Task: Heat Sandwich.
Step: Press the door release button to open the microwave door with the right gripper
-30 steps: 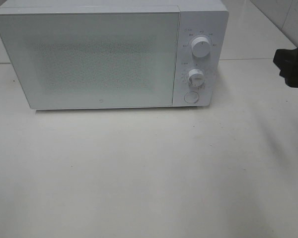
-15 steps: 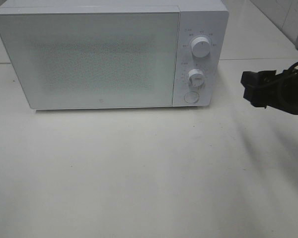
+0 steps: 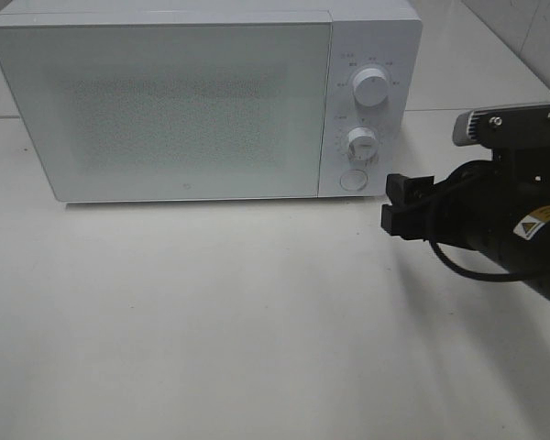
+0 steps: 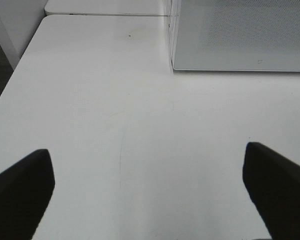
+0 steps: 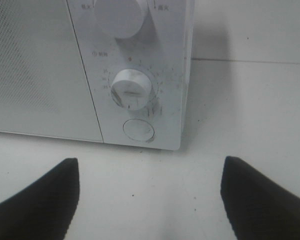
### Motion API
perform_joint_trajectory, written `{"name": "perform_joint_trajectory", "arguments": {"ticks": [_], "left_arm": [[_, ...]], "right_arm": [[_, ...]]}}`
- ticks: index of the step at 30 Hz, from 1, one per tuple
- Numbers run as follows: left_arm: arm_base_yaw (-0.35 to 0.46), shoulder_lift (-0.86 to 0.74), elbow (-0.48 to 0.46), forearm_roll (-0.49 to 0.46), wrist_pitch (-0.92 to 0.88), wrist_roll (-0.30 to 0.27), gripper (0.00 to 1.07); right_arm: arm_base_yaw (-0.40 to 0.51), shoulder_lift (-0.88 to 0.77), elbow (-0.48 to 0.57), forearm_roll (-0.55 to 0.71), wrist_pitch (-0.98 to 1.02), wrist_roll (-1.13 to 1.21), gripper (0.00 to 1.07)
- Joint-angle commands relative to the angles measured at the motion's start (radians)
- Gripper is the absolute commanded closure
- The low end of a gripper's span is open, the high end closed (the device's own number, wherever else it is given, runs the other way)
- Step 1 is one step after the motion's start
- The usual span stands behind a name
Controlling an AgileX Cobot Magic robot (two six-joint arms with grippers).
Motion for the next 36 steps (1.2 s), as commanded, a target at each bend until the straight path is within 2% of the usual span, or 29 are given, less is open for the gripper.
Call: {"name": "perform_joint_trajectory", "arguments": {"ticks": [1, 9, 13, 24, 29, 36], "left_arm": [[-0.003, -0.023, 0.003, -0.001, -0.005, -0.003, 0.1], [-0.003, -0.023, 0.003, -0.001, -0.005, -0.003, 0.1], [-0.003, -0.023, 0.003, -0.001, -0.005, -0.003, 0.1], [-0.003, -0.023, 0.003, -0.001, -0.005, -0.003, 0.1], [-0.003, -0.023, 0.003, -0.001, -0.005, -0.003, 0.1], [-0.003, -0.023, 0.003, -0.001, -0.005, -0.003, 0.1]], "right_arm": [[0.07, 0.053, -0.018, 0.106, -0.048, -0.048, 0.32], [0.141, 0.121, -0.066, 0.192, -0.047, -0.074, 0.32], [0.162, 0.143, -0.083, 0.275, -0.044, -0.1, 0.32], [0.163, 0.147, -0.085, 0.289, -0.041, -0.083, 0.32], [0.163, 0.147, -0.085, 0.289, -0.041, 0.05, 0.32], [0.163, 0.147, -0.085, 0.287, -0.041, 0.404, 0.32]]}}
